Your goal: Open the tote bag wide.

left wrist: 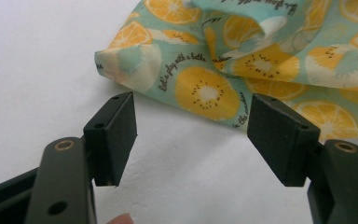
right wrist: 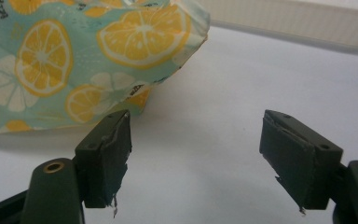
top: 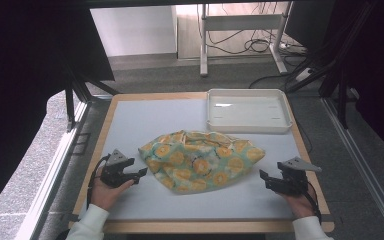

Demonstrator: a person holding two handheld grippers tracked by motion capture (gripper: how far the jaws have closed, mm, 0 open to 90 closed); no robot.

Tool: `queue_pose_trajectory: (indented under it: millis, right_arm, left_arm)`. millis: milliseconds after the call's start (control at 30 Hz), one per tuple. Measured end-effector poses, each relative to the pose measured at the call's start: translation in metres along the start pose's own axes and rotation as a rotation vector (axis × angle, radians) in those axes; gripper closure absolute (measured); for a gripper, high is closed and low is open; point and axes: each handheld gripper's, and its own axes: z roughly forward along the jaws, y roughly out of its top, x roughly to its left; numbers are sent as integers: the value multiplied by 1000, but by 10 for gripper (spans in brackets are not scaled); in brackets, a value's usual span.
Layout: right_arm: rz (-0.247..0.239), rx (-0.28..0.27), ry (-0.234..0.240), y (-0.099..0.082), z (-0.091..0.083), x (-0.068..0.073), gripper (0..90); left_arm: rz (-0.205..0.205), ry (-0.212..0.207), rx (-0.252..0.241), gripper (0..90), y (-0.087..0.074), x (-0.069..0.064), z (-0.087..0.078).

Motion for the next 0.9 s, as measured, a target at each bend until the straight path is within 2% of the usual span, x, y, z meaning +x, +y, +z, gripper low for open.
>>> queue_pose_trajectory:
  millis: [67,133,200,267,367,400,533,667,733,767,800,900]
  right_arm:
    - [6,-7,-1,1,0,0,256]
    - [7,-5,0,1,1,0,256]
    - [-10,3,9,3,3,3,256]
    - [-19,5,13,2,4,3,256]
    - [-24,4,9,2,3,2,256]
    - [4,-5,16,2,2,-1,256]
    - [9,2,10,0,2,-3,256]
    - [-13,-11,-9,-1,-1,-2,257]
    - [0,-25,-22,-1,-3,-4,259]
    - [0,-25,-22,-1,-3,-4,259]
    - [13,-25,-28,-2,-5,-4,259]
    - [12,-18,-36,-4,-7,-4,259]
  left_arm:
    - [3,17,8,334,0,1,0]
    - [-5,14,11,334,0,2,-1]
    - [-11,33,9,333,1,2,-3]
    - [2,57,-3,331,7,-1,-7]
    - [20,66,-9,329,12,-5,-10]
    - [28,61,-8,329,14,-7,-11]
    - [36,37,-5,327,20,-12,-13]
    - [40,22,-5,327,30,-14,-16]
    - [43,24,4,326,41,-15,-16]
    - [43,24,4,327,41,-15,-16]
    - [49,9,-2,326,49,-16,-17]
    - [53,-6,-15,324,55,-17,-17]
